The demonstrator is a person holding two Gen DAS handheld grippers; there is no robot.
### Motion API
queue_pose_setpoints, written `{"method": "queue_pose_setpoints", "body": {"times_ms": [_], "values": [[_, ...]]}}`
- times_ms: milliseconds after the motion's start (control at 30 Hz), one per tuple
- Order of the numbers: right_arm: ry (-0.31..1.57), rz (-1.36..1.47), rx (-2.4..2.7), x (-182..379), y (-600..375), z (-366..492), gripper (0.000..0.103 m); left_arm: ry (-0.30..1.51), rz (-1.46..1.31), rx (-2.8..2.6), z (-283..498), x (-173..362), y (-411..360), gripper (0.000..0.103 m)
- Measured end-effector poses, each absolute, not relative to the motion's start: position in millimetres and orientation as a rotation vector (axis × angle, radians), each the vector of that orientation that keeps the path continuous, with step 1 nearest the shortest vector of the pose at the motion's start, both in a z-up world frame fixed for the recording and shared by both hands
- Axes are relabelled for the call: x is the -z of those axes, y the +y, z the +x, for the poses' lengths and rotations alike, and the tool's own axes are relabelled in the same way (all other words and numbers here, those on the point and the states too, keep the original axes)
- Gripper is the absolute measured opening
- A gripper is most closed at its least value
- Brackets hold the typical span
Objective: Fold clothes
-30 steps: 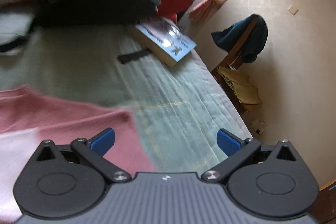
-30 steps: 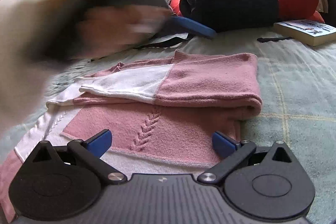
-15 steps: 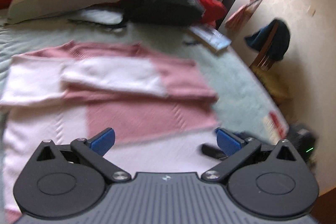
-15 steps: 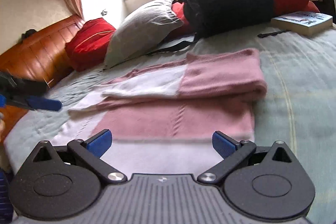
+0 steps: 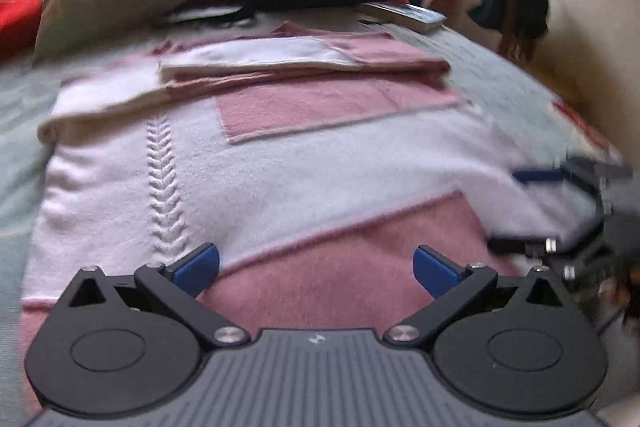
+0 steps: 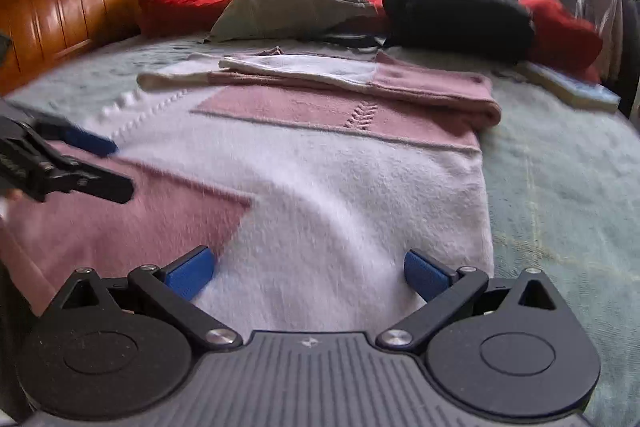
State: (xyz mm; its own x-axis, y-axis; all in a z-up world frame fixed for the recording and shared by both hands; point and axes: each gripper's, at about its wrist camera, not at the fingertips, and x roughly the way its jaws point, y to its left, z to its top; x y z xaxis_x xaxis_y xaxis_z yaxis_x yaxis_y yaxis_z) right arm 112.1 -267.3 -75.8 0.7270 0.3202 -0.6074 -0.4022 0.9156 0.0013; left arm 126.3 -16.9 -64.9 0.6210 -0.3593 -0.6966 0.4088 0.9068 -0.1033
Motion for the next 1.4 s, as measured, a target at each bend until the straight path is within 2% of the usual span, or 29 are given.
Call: {"method": "queue_pose_setpoints", "body": {"times_ms": [167, 667, 867, 1067, 1200, 1400], "values": [[0.663, -0.108, -0.358, 76.8, -266.5, 110.1, 0.103, 0.731, 0.135, 0.454, 95.8, 69.0, -12.1, 0.102], [0.717, -0.141, -0.234, 65.8, -245.3, 96.7, 0.103, 0.756, -0.003, 0.464, 51.0, 65.1, 28.4, 0.102], [0.687, -0.171, -0.307, 55.3, -234.5, 85.7, 0.103, 0.698, 0.019, 0.477, 58.3, 50.5, 17.2, 0.102], [0.709, -0.174, -0.347, 69.8, -233.7, 83.1, 0.103, 0.761, 0.019, 0.467, 67.8, 71.3, -4.4, 0.102], [0.711, -0.171, -0.382, 72.8, -243.8, 74.8, 0.103, 0.728, 0.121, 0.440, 50.4, 78.4, -15.7, 0.102], [0.711, -0.182, -0.417, 71.6, -244.3, 73.4, 0.103, 0.716, 0.103, 0.438, 48.2, 58.4, -7.8, 0.102]]}}
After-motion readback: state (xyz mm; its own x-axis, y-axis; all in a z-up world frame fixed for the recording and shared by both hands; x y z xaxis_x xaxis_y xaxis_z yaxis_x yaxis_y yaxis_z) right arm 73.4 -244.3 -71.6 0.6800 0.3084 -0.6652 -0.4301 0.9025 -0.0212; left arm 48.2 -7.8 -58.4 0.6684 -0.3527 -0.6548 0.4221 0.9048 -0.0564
